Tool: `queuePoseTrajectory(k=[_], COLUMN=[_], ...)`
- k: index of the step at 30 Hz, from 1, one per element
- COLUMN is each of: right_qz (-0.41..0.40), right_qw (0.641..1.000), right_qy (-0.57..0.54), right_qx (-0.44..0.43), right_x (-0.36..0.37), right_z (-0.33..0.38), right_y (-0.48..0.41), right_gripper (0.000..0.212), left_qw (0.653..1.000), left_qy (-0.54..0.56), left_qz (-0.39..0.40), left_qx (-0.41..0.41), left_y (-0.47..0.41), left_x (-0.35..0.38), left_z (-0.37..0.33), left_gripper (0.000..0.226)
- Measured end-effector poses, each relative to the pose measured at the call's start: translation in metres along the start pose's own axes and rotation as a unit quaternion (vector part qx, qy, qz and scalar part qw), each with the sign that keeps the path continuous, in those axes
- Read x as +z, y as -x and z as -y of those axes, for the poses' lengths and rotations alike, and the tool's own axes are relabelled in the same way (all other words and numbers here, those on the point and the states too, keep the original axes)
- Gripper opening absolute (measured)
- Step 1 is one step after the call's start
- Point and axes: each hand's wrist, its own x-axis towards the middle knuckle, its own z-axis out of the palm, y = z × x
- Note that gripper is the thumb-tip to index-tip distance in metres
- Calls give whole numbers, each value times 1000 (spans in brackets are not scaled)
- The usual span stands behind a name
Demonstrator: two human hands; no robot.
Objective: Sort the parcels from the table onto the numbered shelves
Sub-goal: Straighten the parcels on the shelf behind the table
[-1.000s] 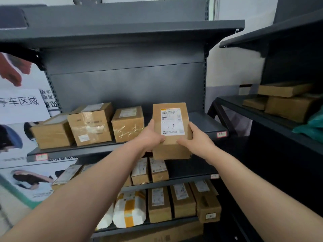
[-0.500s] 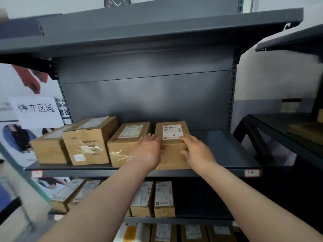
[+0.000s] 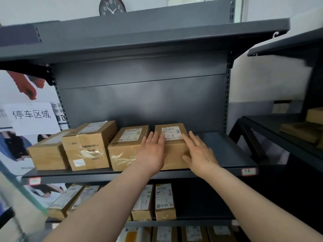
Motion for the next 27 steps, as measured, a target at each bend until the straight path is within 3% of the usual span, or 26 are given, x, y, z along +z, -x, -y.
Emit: queuePoseTrajectory(k=[3, 12, 19, 23, 27], right_qz=[-13, -1, 44, 71, 75], right_qw=[998, 970, 929, 888, 840], right_qy=[50, 182, 185, 186, 183], right_qx=[26, 163, 317, 415, 505], right_x=[-4, -15, -16, -19, -27], right_z=[-6, 15, 59, 86, 114], right_y=[22, 138, 277, 370, 460], right_gripper=[72, 63, 55, 54, 55], left_qw=[996, 960, 896, 857, 798], left_qy=[-5, 37, 34, 54, 67], left_qz=[-28, 13, 100, 173, 188], left_qx=[84, 278, 432, 482, 569], left_y=[11, 58, 132, 194, 256], left_x=[-4, -11, -5, -7, -14], left_z=[-6, -30, -64, -98, -139], left_gripper=[73, 53, 47, 44, 50])
